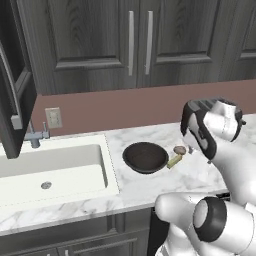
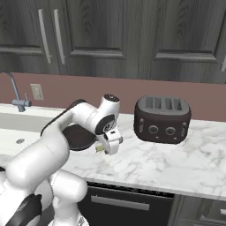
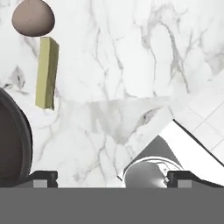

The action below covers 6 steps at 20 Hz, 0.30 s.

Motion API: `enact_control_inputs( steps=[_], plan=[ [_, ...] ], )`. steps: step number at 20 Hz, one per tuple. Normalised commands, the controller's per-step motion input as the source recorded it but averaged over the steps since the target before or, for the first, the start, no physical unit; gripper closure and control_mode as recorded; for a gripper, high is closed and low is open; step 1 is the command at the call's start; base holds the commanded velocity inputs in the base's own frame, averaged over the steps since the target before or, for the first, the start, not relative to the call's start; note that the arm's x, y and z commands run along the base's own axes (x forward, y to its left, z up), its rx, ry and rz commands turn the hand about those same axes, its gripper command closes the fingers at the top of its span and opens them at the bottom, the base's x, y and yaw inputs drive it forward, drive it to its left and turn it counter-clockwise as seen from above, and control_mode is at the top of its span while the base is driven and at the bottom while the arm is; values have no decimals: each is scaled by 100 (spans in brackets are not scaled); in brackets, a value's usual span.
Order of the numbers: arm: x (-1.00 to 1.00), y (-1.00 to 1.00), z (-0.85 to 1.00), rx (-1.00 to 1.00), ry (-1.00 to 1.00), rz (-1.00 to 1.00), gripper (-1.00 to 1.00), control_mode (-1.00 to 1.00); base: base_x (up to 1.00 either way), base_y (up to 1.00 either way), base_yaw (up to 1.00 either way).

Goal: Pick the egg and butter from the fridge and place them by the bowl for mixing.

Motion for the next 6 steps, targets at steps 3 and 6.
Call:
enact_control_inputs(
  steps=[3,6],
  plan=[
    [-66,23,29,-22,-2,9,-100,-100,0,0,0],
    [-66,34,21,-24,-7,17,-100,-100,0,0,0]
  ],
)
